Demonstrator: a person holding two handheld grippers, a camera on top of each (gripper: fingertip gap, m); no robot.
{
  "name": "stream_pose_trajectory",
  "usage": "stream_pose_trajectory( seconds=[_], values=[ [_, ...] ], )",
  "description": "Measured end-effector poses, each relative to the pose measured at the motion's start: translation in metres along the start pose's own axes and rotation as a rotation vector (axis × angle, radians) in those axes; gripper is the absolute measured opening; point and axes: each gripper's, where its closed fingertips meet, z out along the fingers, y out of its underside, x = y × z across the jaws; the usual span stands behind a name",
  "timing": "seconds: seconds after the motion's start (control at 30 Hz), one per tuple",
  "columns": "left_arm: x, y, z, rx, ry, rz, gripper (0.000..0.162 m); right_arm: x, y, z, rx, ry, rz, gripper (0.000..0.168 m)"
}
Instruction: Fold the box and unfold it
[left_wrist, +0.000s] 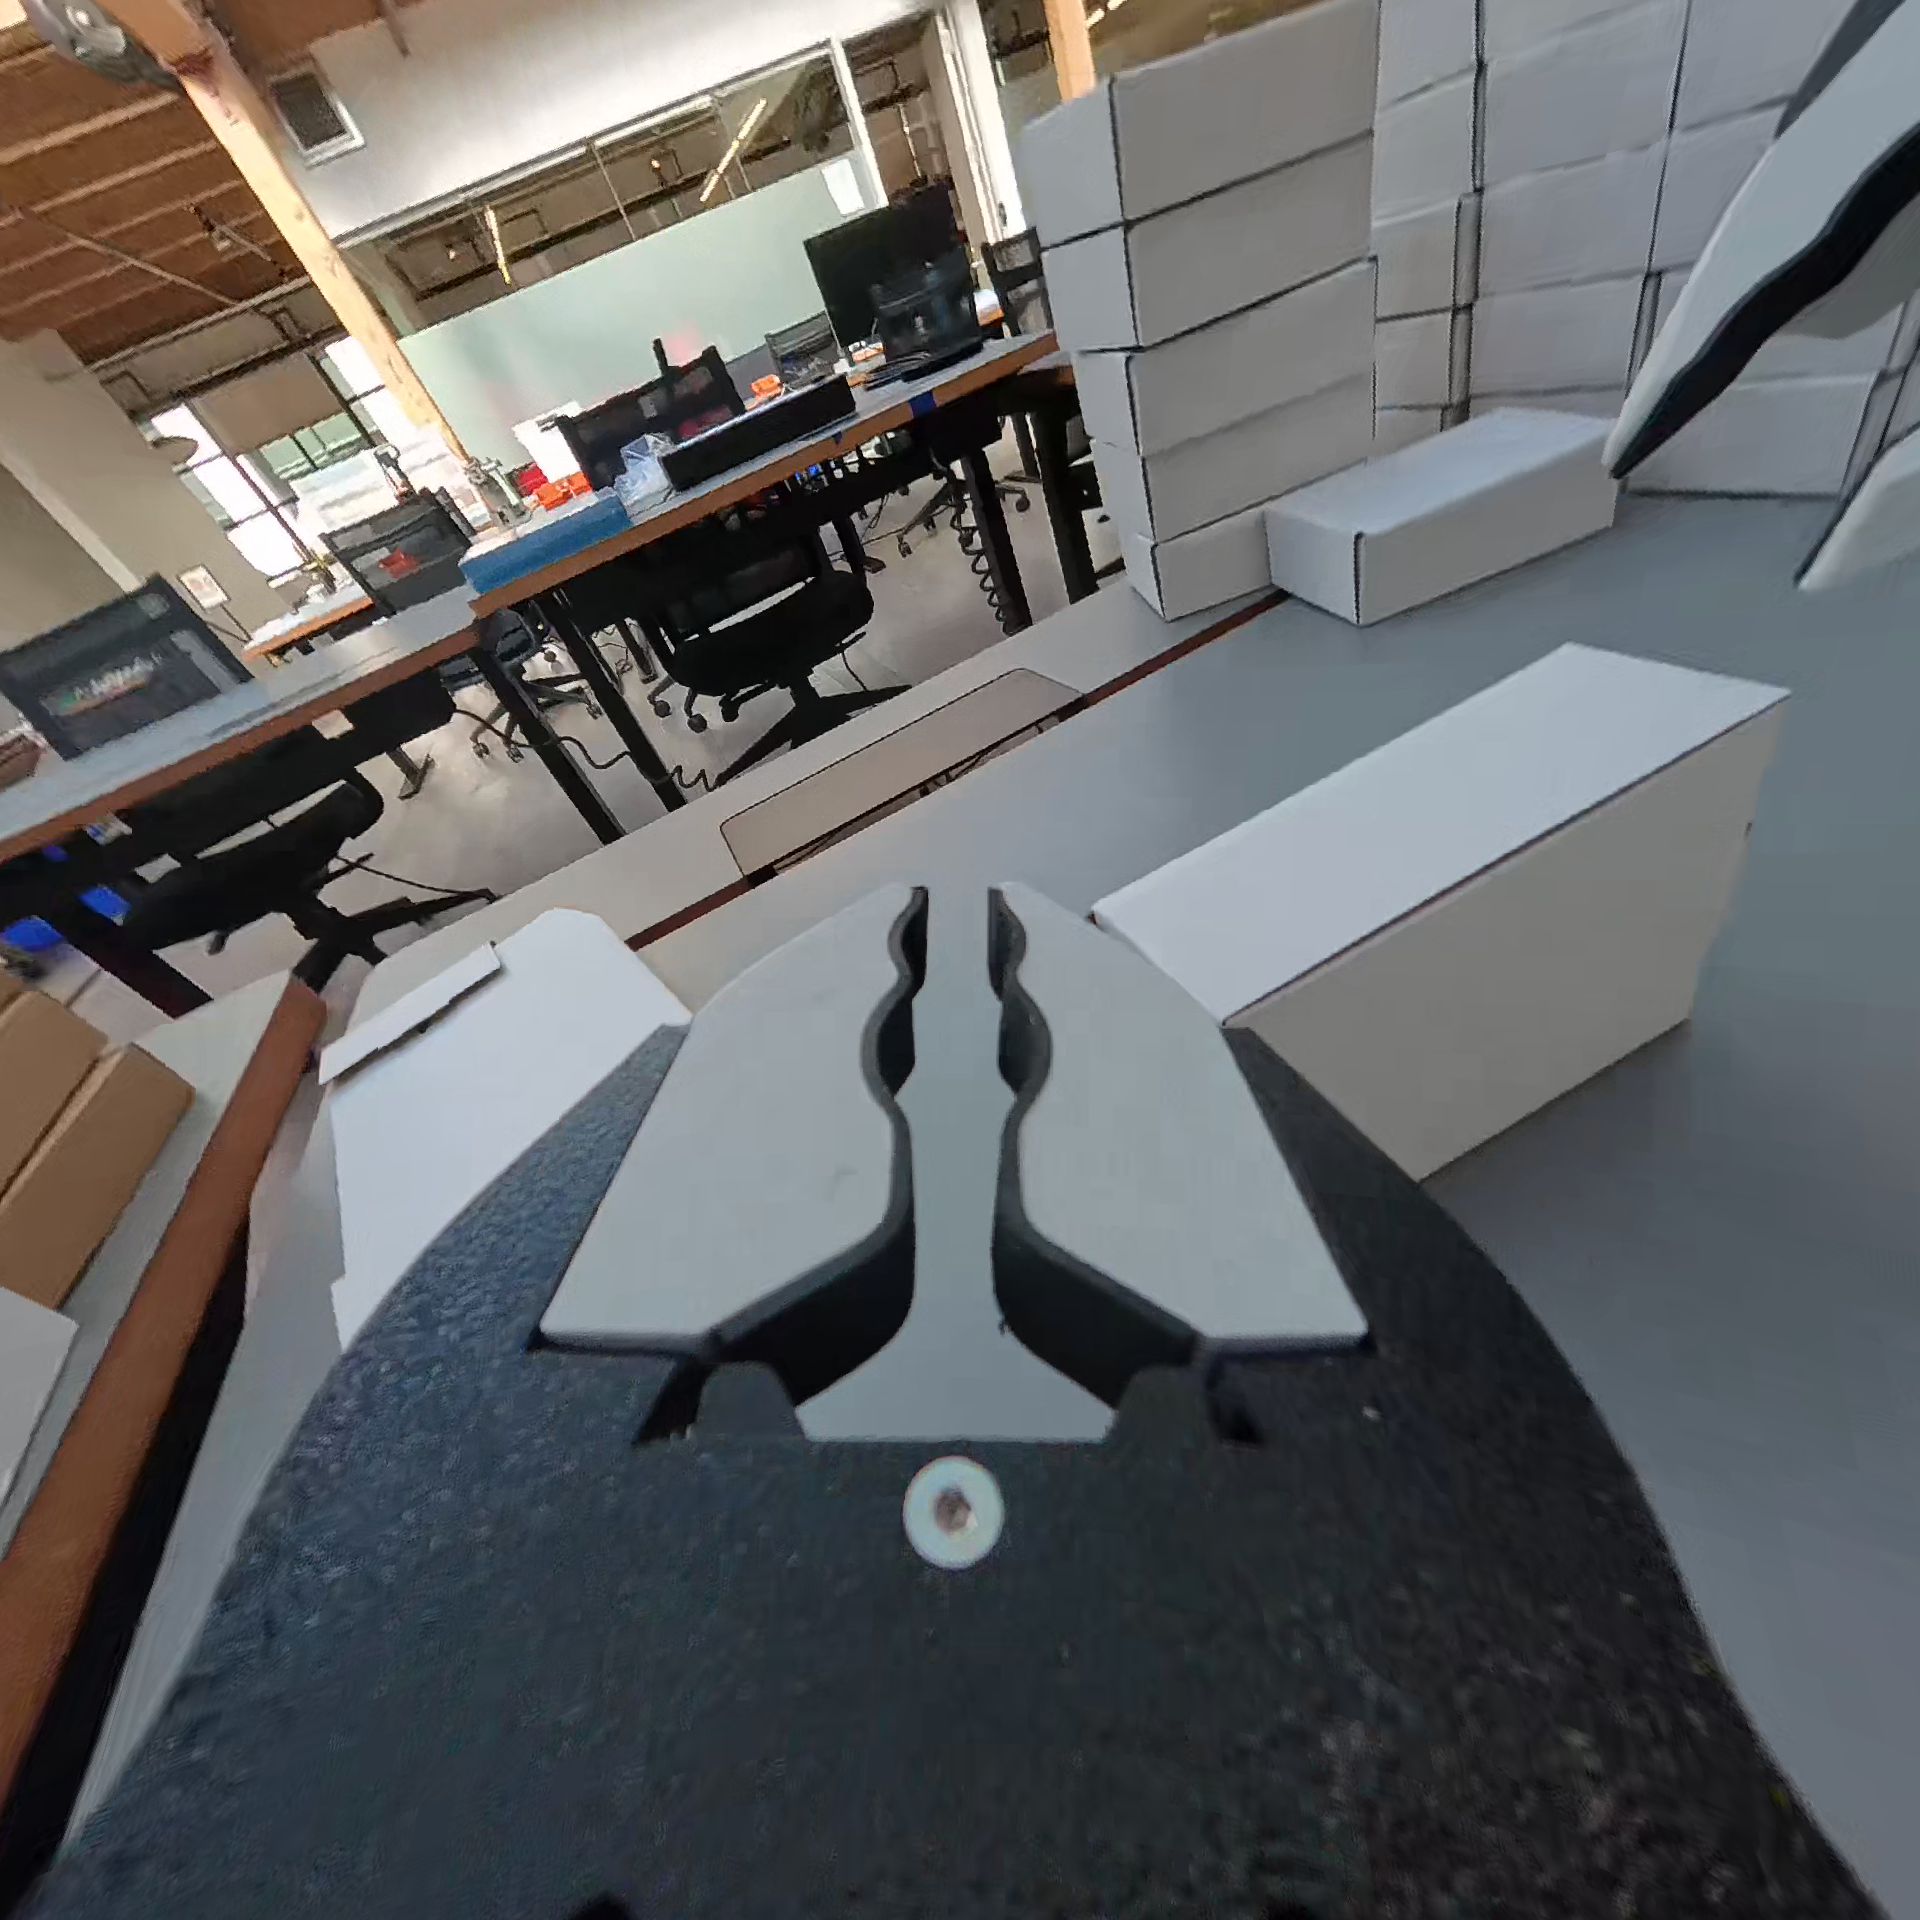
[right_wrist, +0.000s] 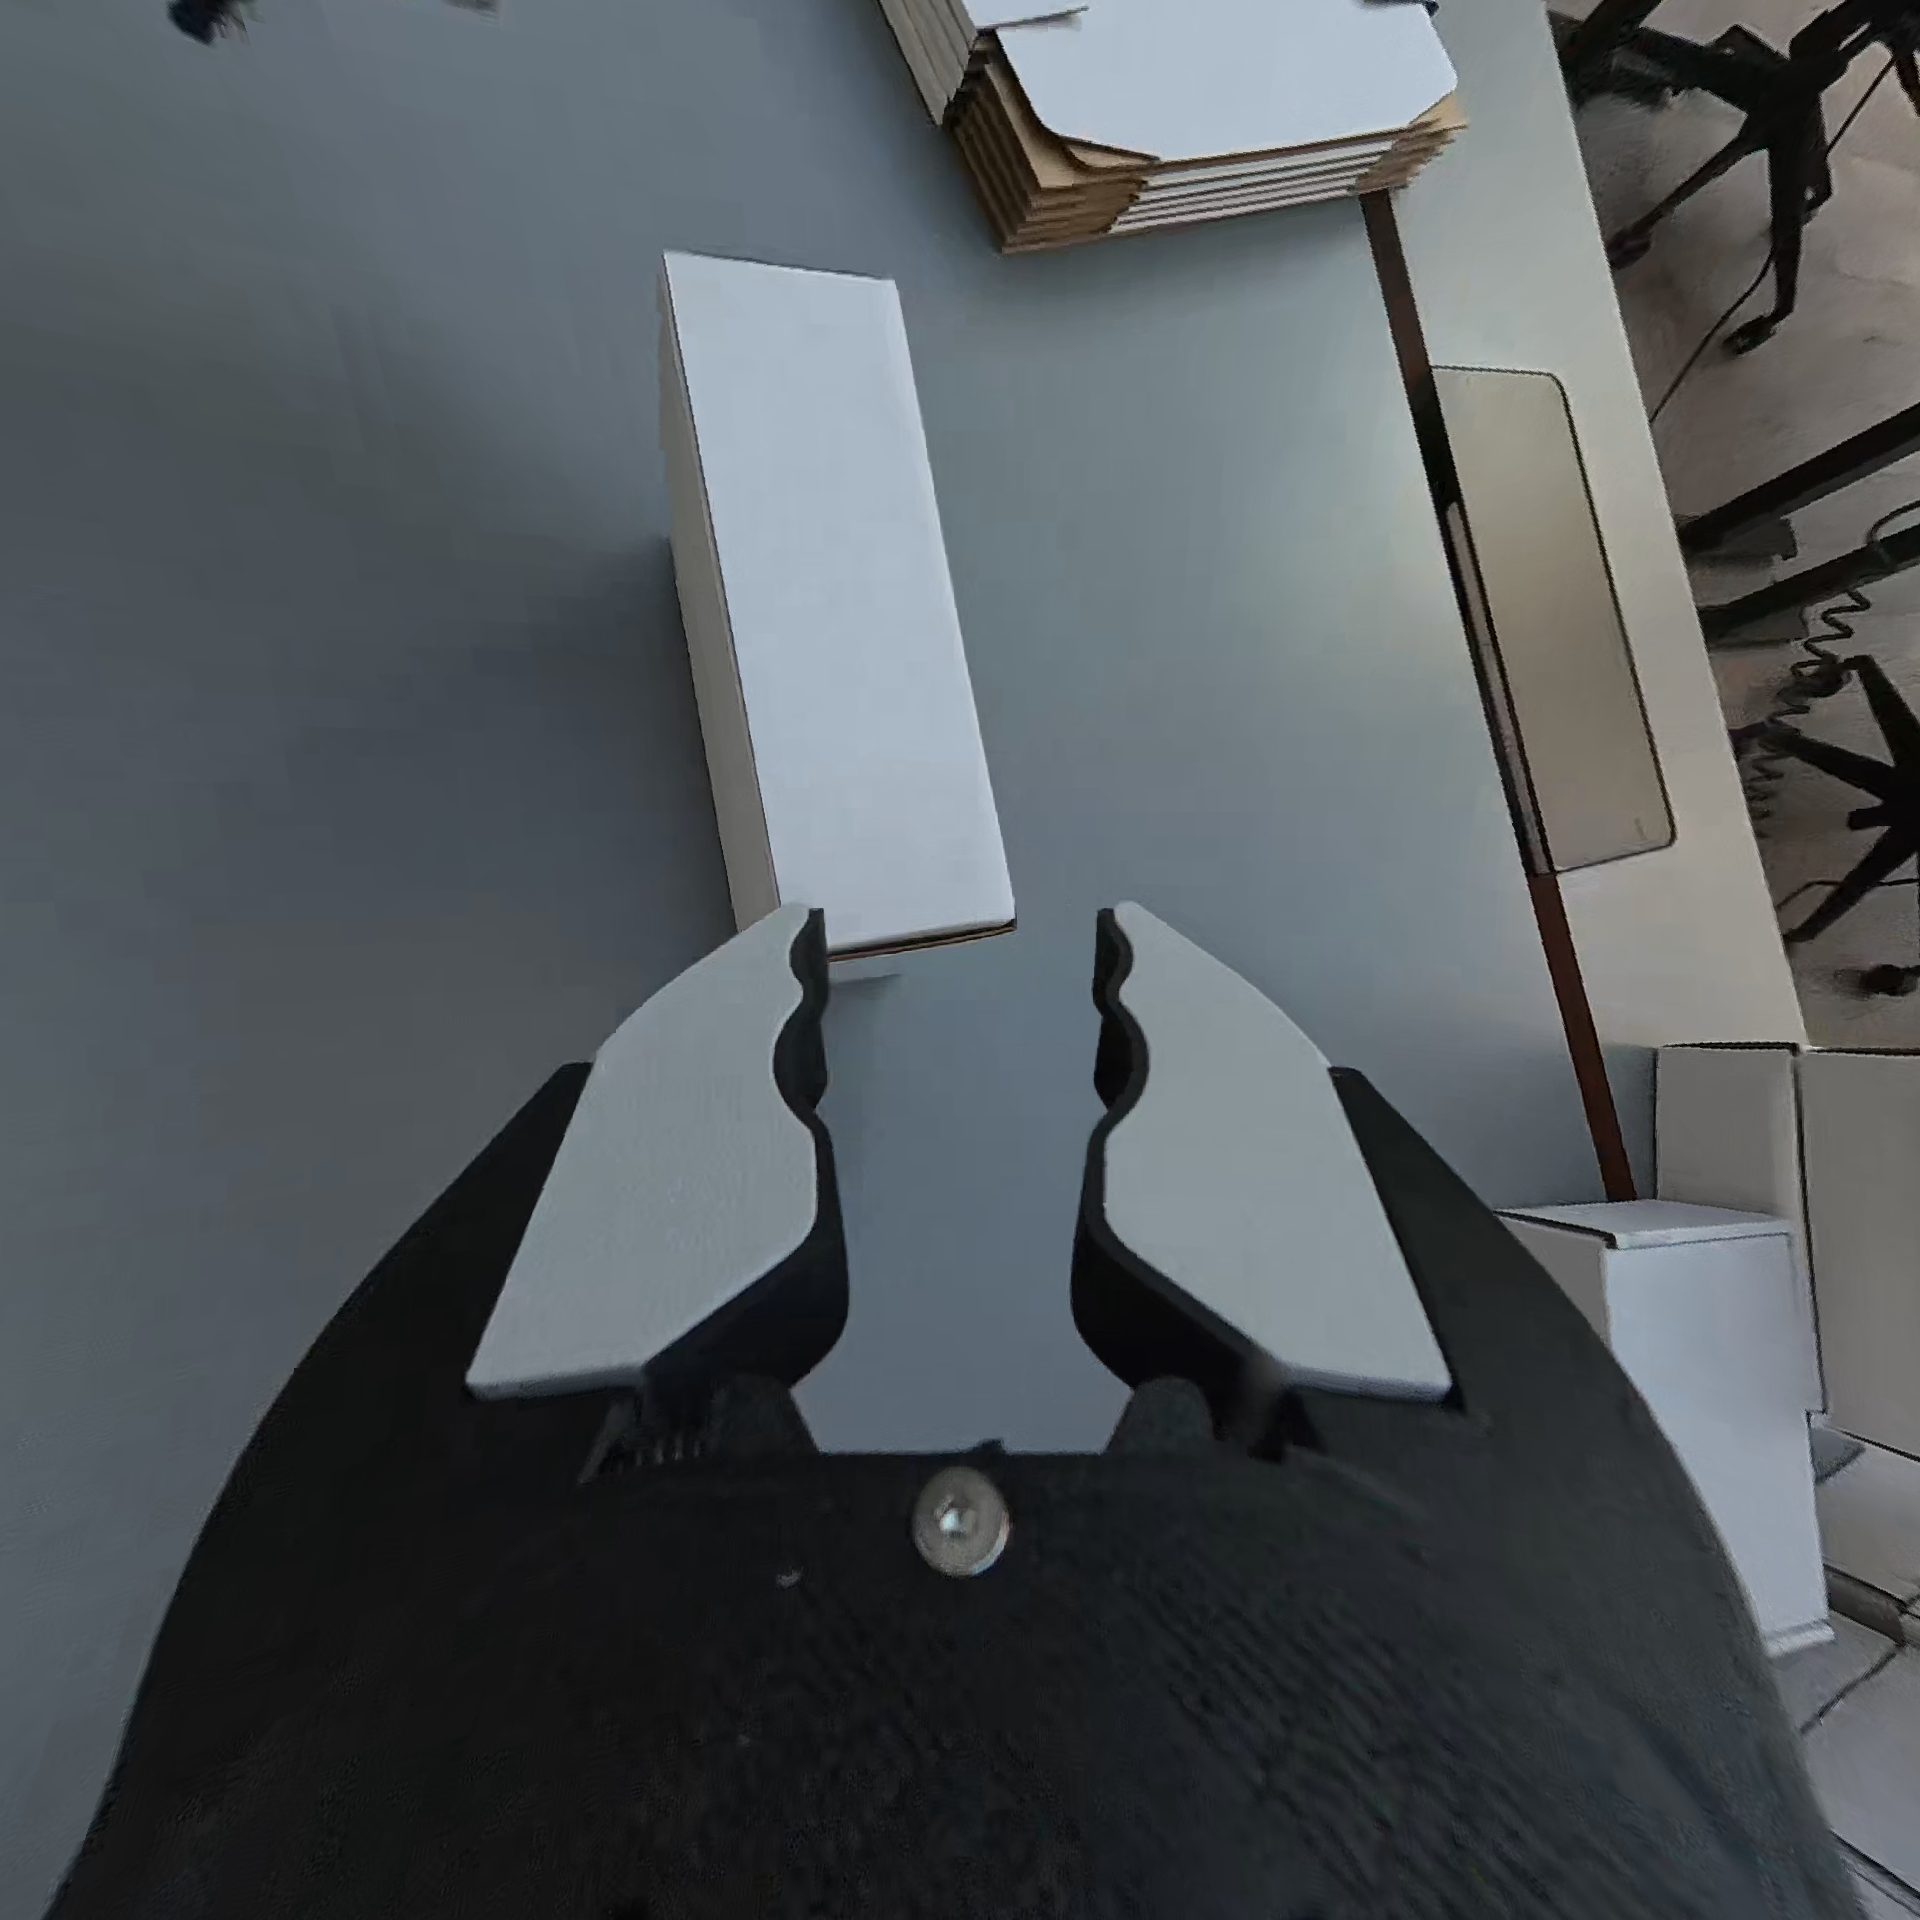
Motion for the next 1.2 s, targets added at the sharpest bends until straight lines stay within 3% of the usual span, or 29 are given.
stream_pose_trajectory(
  seconds=[0.03, 0.13, 0.23, 0.3, 0.4, 0.6, 0.7, 0.8, 0.93, 1.07, 1.2],
  values=[
    [-0.006, -0.002, -0.008, 0.006, -0.016, -0.075, 0.014, -0.003, -0.01, -0.003, 0.028, -0.064, 0.029, 0.062],
    [-0.018, -0.008, -0.027, 0.017, -0.056, -0.236, 0.029, -0.016, -0.044, 0.0, 0.074, -0.254, 0.077, 0.074],
    [-0.011, -0.017, -0.037, 0.045, -0.03, -0.335, 0.042, -0.024, -0.05, 0.026, -0.059, -0.35, 0.037, 0.084],
    [-0.003, -0.017, -0.037, 0.014, 0.003, -0.328, 0.046, -0.027, -0.048, 0.048, -0.158, -0.375, 0.011, 0.084],
    [-0.001, -0.005, -0.04, -0.094, 0.002, -0.269, 0.057, -0.029, -0.046, 0.071, -0.265, -0.381, -0.022, 0.07],
    [0.001, 0.009, -0.041, -0.132, 0.03, -0.27, 0.056, -0.038, -0.044, 0.089, -0.318, -0.372, -0.104, 0.06],
    [-0.006, 0.007, -0.04, -0.095, -0.019, -0.26, 0.044, -0.041, -0.044, 0.086, -0.291, -0.328, -0.128, 0.06],
    [-0.002, 0.011, -0.04, -0.108, 0.008, -0.256, 0.042, -0.022, -0.03, 0.068, -0.293, -0.17, -0.24, 0.06],
    [0.001, 0.022, -0.036, -0.146, 0.019, -0.259, 0.043, 0.08, -0.014, 0.013, -0.268, 0.298, -0.304, 0.06],
    [0.006, 0.028, -0.03, -0.177, 0.032, -0.241, 0.043, 0.178, 0.054, -0.037, -0.404, 0.644, -0.439, 0.06],
    [0.013, 0.033, -0.022, -0.189, 0.05, -0.245, 0.043, 0.23, 0.123, -0.038, -0.396, 0.757, -0.5, 0.06]
  ],
)
